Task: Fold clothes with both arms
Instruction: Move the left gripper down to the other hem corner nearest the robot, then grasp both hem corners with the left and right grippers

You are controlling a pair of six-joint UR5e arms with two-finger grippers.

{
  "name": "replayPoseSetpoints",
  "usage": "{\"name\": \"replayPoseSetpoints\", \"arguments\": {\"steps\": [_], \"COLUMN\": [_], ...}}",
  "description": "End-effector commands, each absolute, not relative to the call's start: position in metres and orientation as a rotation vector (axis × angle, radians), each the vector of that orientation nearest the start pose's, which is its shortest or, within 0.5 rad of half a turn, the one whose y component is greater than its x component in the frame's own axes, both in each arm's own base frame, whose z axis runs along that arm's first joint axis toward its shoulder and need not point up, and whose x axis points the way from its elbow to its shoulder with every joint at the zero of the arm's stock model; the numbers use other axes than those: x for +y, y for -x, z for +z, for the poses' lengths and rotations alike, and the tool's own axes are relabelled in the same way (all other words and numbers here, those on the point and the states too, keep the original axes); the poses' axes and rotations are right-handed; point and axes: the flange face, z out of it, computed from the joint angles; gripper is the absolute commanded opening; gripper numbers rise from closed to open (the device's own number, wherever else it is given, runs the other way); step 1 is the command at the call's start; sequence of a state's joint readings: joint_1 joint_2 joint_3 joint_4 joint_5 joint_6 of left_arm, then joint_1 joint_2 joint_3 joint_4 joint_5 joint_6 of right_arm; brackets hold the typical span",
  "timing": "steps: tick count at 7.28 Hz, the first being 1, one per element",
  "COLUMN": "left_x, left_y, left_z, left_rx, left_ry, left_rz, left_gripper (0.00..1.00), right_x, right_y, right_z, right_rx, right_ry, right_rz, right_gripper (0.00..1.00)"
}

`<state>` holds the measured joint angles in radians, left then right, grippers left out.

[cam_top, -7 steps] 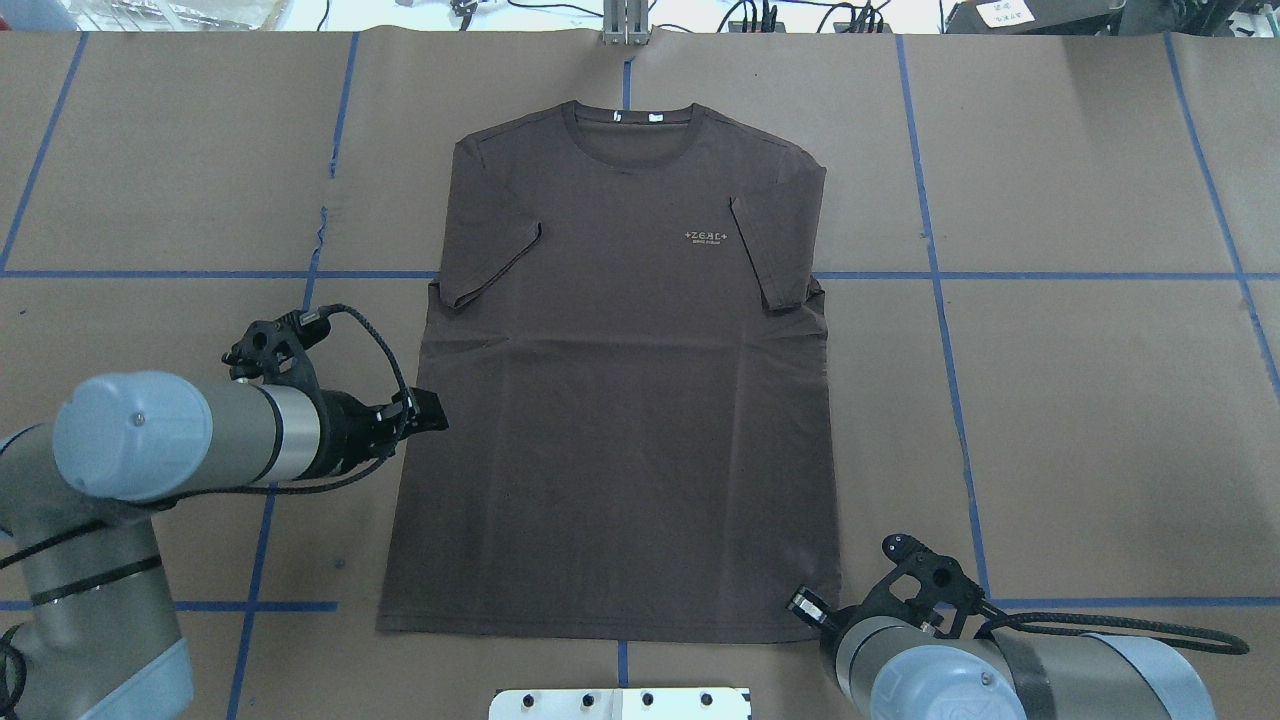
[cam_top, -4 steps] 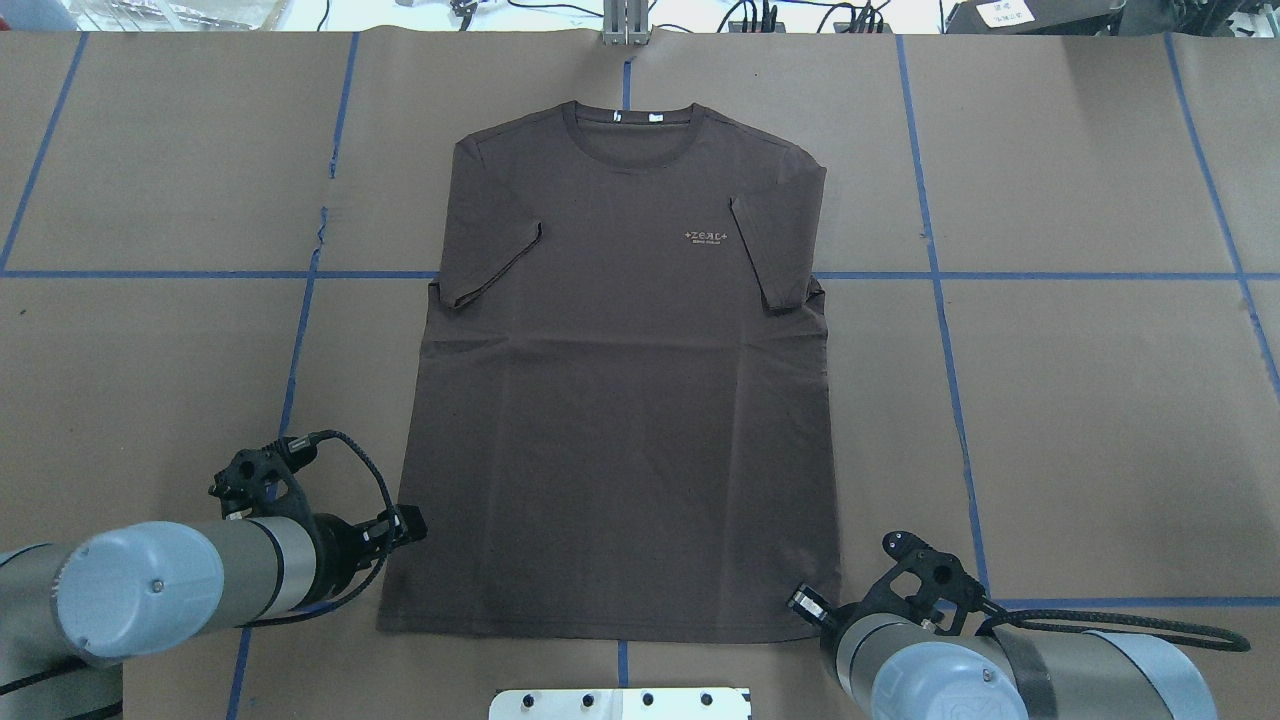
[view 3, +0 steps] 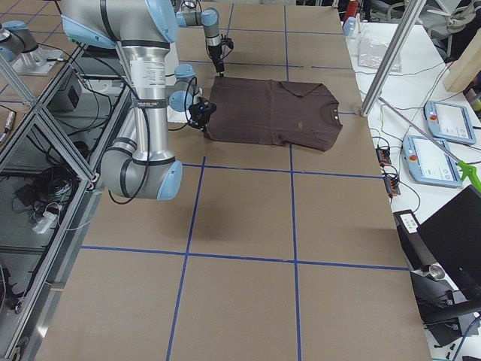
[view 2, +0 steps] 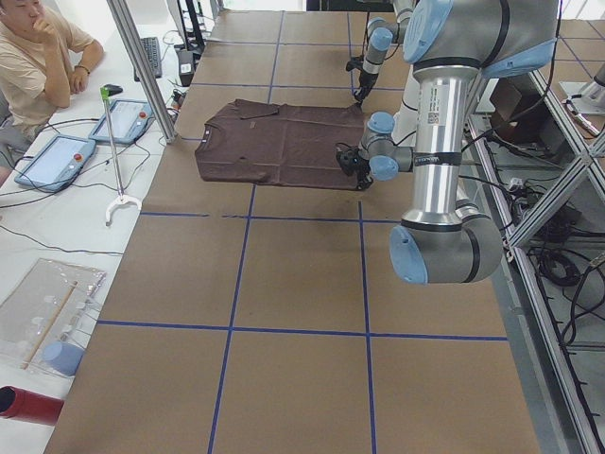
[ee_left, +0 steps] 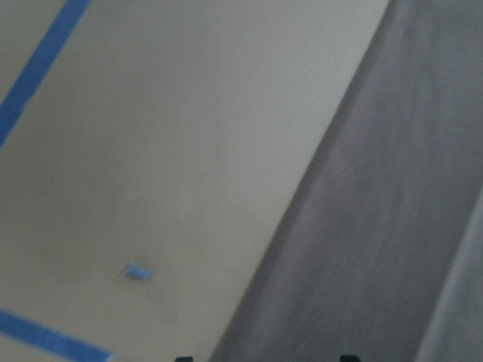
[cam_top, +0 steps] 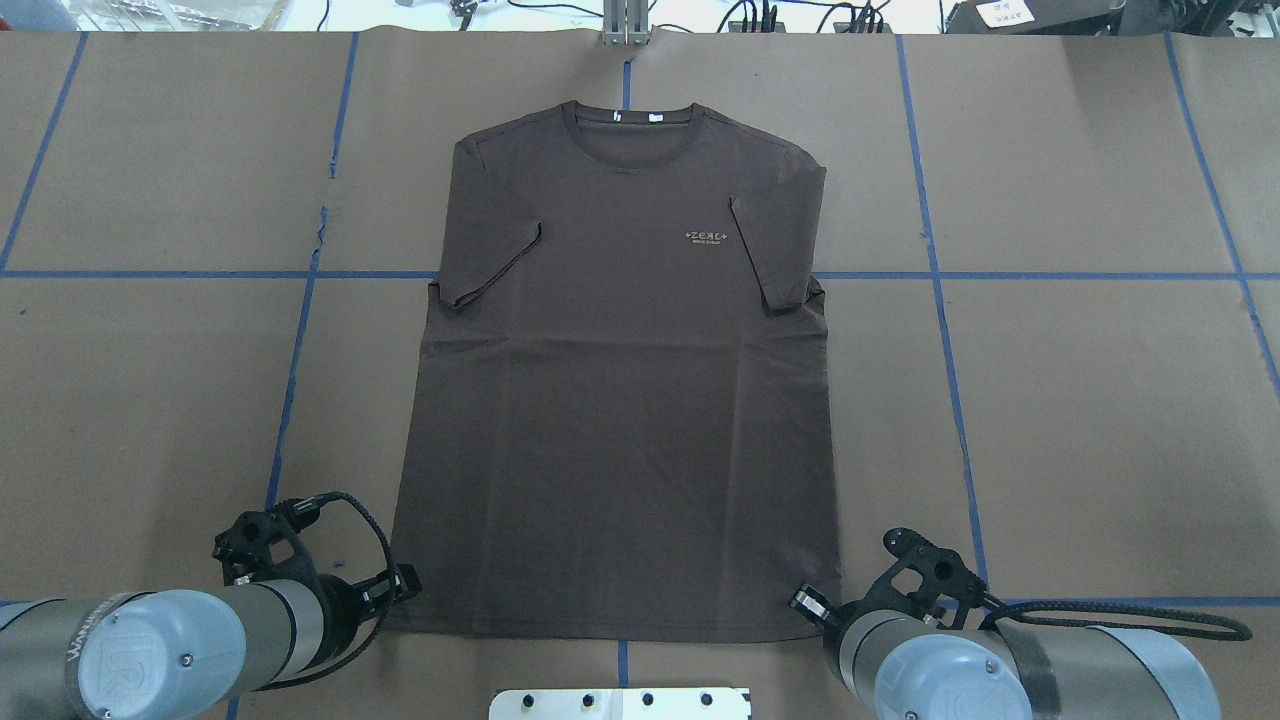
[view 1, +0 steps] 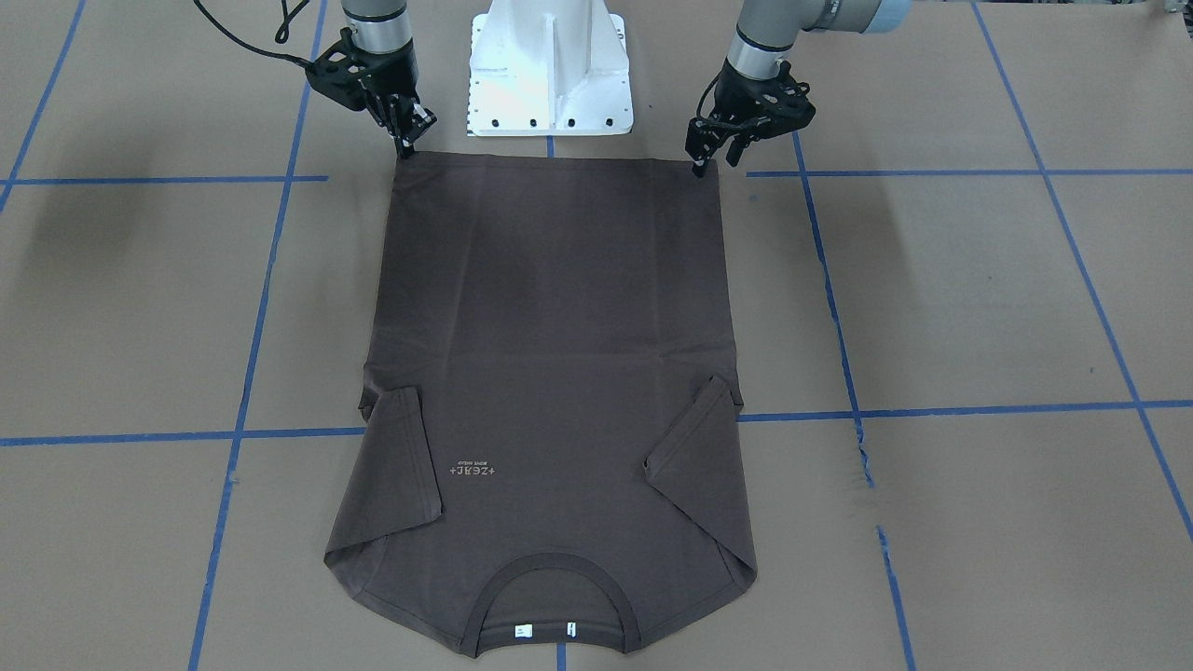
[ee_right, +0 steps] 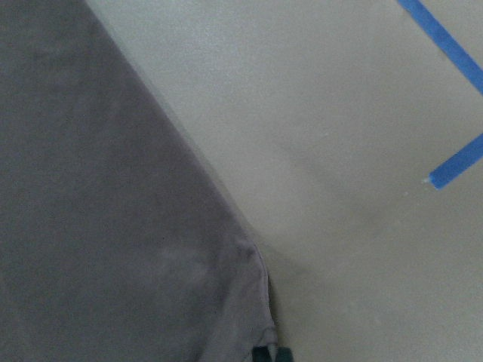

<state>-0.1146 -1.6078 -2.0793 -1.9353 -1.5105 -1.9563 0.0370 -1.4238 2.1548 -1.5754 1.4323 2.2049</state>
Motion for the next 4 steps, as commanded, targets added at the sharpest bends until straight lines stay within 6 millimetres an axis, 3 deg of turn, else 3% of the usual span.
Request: {"name": "replayPoseSetpoints", "arguments": {"steps": [1, 4], "left_x": [-0.1899, -0.189], "left_y": [-0.475, -0.4767], "left_z": [0.3668, 0.3699], "left_rx": [0.915, 0.907], "left_ry": [0.074, 0.074], "left_rz": [-0.488, -0.482], "left_gripper": [0.69, 0.64], "right_x": [-0.1675, -0.1683], "right_y": [0.4872, 0.4865], "right_z": [0.33, 0.3293], "right_rx": [-0.745, -0.747], "right_ry": [0.085, 0.083], "right_rz": [0.694, 0.696], "right_gripper": [0.0, 0.0]}}
